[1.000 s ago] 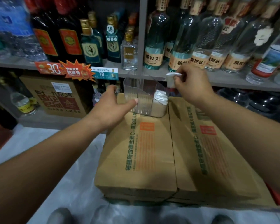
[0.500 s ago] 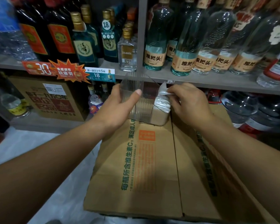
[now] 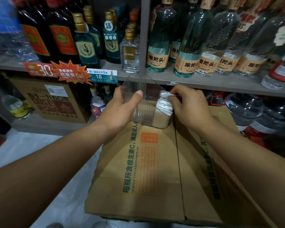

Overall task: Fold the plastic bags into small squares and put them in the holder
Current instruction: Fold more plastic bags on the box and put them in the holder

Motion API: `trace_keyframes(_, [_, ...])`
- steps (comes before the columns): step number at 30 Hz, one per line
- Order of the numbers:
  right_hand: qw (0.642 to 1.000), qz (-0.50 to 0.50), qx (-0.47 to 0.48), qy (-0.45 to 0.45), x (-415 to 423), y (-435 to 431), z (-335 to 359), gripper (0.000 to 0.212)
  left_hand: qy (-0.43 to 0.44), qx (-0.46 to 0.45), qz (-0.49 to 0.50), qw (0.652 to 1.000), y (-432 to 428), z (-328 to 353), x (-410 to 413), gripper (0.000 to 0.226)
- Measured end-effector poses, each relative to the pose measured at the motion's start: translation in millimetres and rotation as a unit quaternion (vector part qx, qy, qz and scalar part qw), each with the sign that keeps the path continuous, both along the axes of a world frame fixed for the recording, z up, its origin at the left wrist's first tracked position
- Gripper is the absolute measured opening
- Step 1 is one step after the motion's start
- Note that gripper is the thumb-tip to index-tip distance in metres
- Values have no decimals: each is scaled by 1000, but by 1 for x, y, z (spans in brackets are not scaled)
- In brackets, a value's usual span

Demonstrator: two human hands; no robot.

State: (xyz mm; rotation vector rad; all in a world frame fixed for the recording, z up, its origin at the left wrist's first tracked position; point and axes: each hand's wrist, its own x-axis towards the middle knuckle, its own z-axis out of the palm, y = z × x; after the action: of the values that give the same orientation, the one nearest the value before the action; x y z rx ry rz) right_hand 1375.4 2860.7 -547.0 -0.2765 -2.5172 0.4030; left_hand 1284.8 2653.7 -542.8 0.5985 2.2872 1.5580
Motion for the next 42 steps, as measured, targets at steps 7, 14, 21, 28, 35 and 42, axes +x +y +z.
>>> trace_keyframes(7, [994,6,-68,-83,-5,-2,6,8,2,-20,-7,1000,-3,-1,-2,69])
trace_keyframes(14, [990,37,-38,-131,-2,-5,19,29,5,-9,-14,1000,-2,-1,-1,57])
trace_keyframes(21, [993,32,56,-99,1,-7,14,27,1,-28,-2,1000,-2,-1,0,46])
trace_keyframes(28, [982,-7,67,-177,0,-18,20,26,3,-35,-3,999,-2,0,0,50])
trace_keyframes(35, [929,46,-40,-366,-19,-10,39,27,0,-30,-4,1000,-2,2,1,58])
trace_keyframes(42, [956,73,-12,-283,-5,-7,36,33,6,-26,-19,999,-3,3,-1,65])
